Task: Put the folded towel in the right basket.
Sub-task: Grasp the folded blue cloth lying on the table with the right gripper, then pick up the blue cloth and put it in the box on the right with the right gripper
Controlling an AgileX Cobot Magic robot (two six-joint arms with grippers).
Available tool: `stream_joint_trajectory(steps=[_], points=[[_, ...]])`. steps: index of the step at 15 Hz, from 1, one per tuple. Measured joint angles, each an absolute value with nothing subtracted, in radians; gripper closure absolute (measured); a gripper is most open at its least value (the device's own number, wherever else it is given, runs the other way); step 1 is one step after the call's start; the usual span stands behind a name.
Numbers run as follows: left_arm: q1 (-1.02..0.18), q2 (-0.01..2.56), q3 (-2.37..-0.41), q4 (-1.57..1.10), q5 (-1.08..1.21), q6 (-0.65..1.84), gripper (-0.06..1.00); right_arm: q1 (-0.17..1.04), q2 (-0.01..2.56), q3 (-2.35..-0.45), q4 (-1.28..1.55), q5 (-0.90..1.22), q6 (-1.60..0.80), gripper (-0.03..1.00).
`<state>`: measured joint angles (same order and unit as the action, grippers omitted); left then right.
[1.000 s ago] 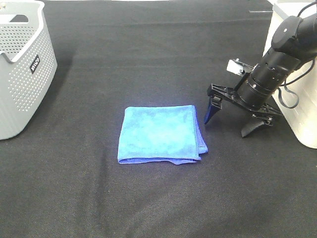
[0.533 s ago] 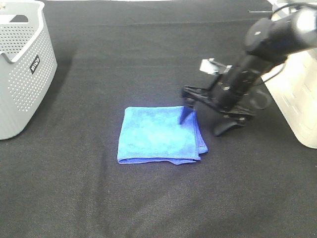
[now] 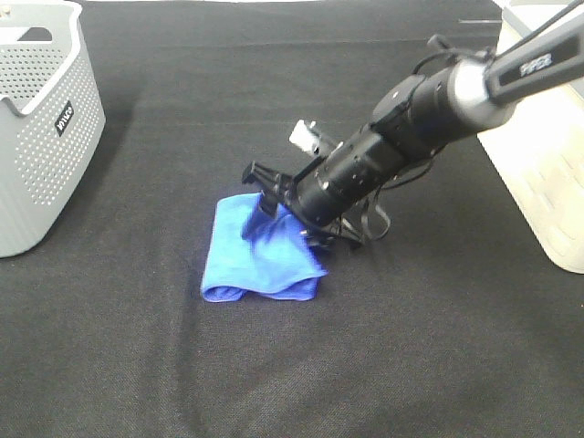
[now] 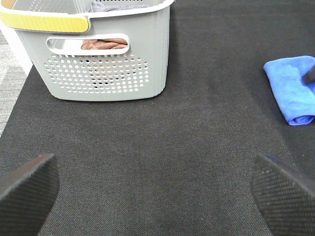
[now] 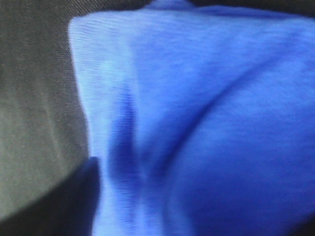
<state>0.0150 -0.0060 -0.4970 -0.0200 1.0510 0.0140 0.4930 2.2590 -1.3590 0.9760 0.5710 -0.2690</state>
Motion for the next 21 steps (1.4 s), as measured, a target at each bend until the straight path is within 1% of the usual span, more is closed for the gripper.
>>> stream_joint_trajectory(steps=[1,2,6,9,11,13,15,17,19,20,21], points=[[0.015,-0.006,-0.497,-0.020,1.051,0.014,-0.04,0.494,2.271,-1.351,0.999,0.566,-0.279,0.66],[0.015,-0.006,-0.497,-0.020,1.051,0.014,-0.04,0.494,2.271,-1.350,1.001,0.562,-0.296,0.76],[0.015,-0.006,-0.497,-0.020,1.051,0.014,-0.04,0.494,2.238,-1.343,0.985,0.554,-0.329,0.76],[0.015,-0.006,-0.497,-0.020,1.051,0.014,-0.04,0.487,2.080,-1.333,0.949,0.569,-0.329,0.76],[0.015,-0.006,-0.497,-0.020,1.051,0.014,-0.04,0.450,1.954,-1.333,0.943,0.577,-0.329,0.76],[0.015,-0.006,-0.497,-0.020,1.051,0.014,-0.04,0.373,1.805,-1.348,0.908,0.632,-0.329,0.76],[0.015,-0.006,-0.497,-0.020,1.051,0.014,-0.04,0.297,1.727,-1.437,0.849,0.717,-0.329,0.76],[0.015,-0.006,-0.497,-0.020,1.051,0.014,-0.04,0.194,1.684,-1.611,0.762,0.819,-0.295,0.76],[0.015,-0.006,-0.497,-0.020,1.051,0.014,-0.04,0.117,1.684,-1.728,0.672,0.890,-0.249,0.76],[0.015,-0.006,-0.497,-0.020,1.051,0.014,-0.04,0.117,1.684,-1.728,0.672,0.890,-0.249,0.76],[0.015,-0.006,-0.497,-0.020,1.051,0.014,-0.04,0.082,1.684,-1.767,0.625,0.915,-0.230,0.76]])
